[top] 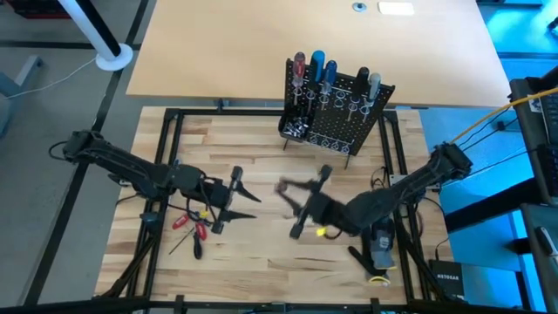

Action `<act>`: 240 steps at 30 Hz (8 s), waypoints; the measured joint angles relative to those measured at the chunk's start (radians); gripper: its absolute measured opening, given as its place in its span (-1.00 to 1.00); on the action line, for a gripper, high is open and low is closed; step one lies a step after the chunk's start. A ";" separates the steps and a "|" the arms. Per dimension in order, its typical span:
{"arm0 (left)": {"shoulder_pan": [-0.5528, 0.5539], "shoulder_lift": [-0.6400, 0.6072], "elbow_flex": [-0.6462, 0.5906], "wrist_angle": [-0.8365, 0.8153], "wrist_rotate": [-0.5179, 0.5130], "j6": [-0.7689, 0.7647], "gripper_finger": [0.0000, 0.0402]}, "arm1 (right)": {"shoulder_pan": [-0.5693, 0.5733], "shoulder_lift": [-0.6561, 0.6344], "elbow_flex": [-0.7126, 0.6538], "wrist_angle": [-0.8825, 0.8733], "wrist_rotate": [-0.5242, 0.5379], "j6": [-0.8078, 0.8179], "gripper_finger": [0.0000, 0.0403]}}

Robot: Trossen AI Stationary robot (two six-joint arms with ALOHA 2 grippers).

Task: Hang tools onto peg board
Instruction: Hang the red screwdriver on the black pegboard, then hang the gray screwdriver on the black pegboard

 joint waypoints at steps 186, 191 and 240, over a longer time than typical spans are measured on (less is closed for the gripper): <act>0.009 -0.121 0.001 -0.295 -0.153 -0.083 -0.01 | -0.253 -0.165 0.482 -1.453 0.044 0.491 -0.91; 0.009 -0.121 0.001 -0.325 -0.153 -0.106 -0.01 | -0.127 -0.157 0.452 -1.442 -0.129 0.600 -0.91; -0.347 0.077 0.000 -1.178 0.119 -1.458 -0.01 | 0.070 -0.136 -0.589 -0.200 -0.152 0.727 -0.91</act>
